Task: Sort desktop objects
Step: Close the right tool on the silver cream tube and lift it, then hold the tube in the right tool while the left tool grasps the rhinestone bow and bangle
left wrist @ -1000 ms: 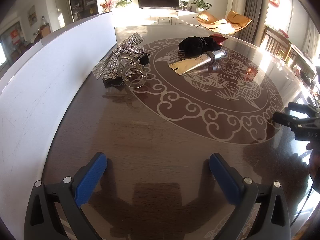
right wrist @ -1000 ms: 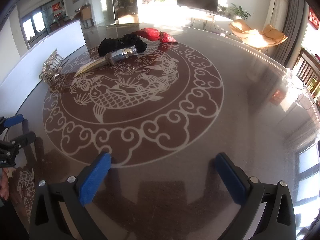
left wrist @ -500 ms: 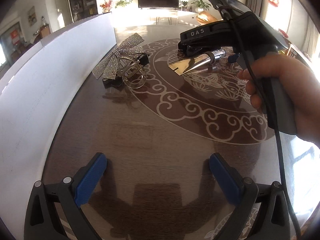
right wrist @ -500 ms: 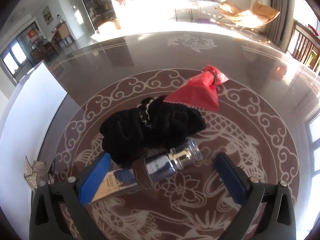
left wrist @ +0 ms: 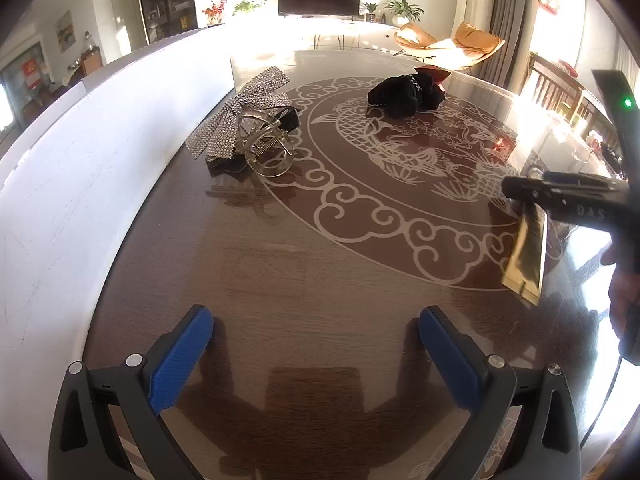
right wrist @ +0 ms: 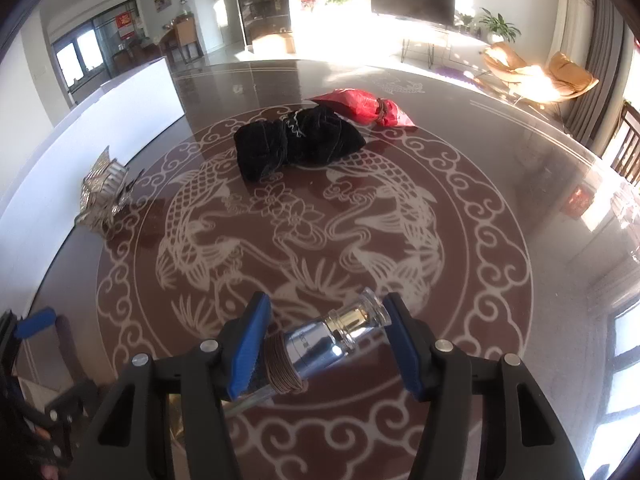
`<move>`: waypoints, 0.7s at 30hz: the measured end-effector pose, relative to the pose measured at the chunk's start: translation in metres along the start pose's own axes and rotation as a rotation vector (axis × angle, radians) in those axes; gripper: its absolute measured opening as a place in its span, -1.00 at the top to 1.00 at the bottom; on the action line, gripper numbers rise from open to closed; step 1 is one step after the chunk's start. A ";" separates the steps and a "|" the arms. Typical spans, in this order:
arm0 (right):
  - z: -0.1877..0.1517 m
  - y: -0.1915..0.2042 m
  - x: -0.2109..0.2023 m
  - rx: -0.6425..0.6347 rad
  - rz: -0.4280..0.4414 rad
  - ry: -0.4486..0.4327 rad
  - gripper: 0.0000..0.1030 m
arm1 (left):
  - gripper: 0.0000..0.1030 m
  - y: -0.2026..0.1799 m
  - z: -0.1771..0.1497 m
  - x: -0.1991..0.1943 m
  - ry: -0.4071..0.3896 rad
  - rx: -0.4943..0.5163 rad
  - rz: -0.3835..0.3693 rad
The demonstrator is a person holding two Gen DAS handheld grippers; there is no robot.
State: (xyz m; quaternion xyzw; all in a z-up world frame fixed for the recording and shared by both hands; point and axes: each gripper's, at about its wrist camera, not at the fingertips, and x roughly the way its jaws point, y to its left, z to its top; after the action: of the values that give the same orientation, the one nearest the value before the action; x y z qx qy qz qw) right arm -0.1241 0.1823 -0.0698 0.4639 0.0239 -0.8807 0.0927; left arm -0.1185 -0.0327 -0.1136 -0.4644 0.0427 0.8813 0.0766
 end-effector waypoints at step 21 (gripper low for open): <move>-0.063 0.028 -0.026 -0.006 -0.055 -0.009 -1.00 | -1.00 -0.002 0.011 -0.015 -0.086 0.025 0.138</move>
State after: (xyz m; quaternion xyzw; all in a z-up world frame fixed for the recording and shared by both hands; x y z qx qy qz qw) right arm -0.0532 0.1663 -0.0830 0.4589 0.0388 -0.8849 0.0700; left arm -0.1187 -0.0308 -0.0954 -0.4211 0.0823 0.9030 0.0231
